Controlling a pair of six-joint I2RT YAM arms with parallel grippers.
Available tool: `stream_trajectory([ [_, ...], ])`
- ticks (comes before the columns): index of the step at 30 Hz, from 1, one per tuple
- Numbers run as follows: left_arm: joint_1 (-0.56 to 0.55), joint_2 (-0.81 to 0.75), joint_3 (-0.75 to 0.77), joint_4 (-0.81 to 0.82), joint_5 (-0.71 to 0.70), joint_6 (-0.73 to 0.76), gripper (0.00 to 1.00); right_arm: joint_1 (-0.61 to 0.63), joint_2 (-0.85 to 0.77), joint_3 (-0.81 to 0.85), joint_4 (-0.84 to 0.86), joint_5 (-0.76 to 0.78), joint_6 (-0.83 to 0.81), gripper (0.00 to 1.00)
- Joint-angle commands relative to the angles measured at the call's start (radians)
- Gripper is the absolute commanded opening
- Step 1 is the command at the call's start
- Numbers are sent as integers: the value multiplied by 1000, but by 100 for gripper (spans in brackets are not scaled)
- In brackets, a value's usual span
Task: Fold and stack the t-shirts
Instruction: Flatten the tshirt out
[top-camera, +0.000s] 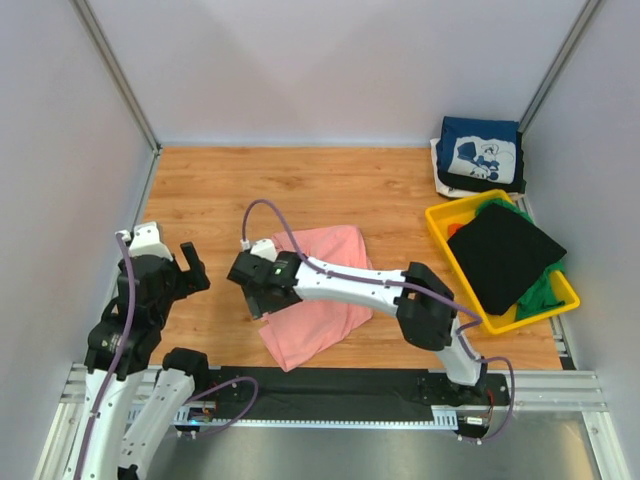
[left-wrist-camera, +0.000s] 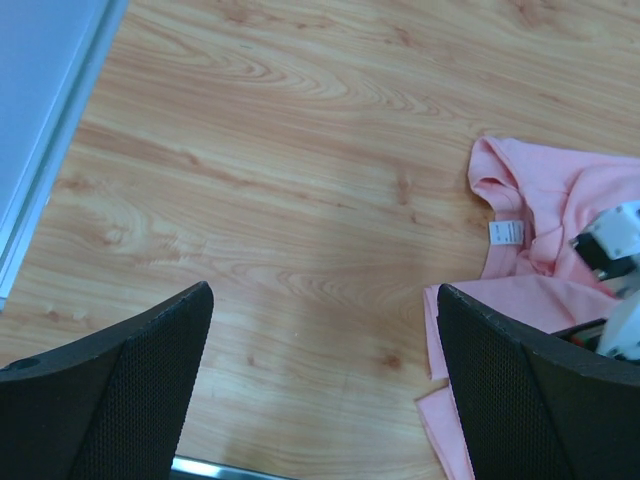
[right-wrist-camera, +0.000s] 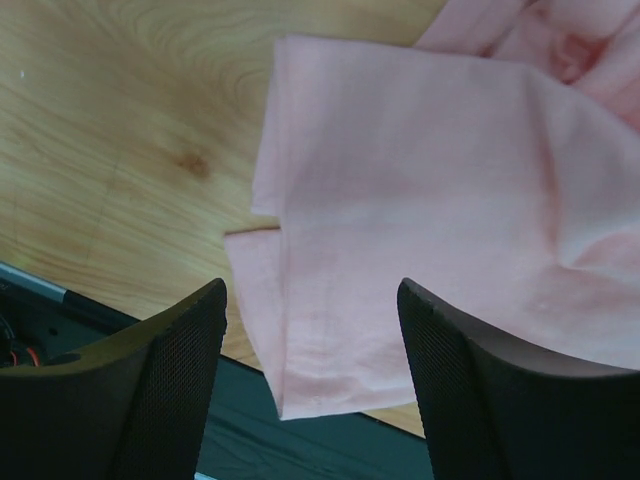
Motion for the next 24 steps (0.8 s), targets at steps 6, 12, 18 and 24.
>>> stream_trajectory([
  [6,23,-47,20,-15,-75,-24,99,38,154,247,-71,20,-8,63],
  [12,31,-73,26,-27,-111,-34,99,58,242,304,-88,-21,-9,60],
  [18,34,-113,27,-37,-155,-54,98,64,295,321,-74,-29,-19,58],
  [24,35,-110,26,-37,-152,-53,98,65,320,284,-47,-60,-28,56],
])
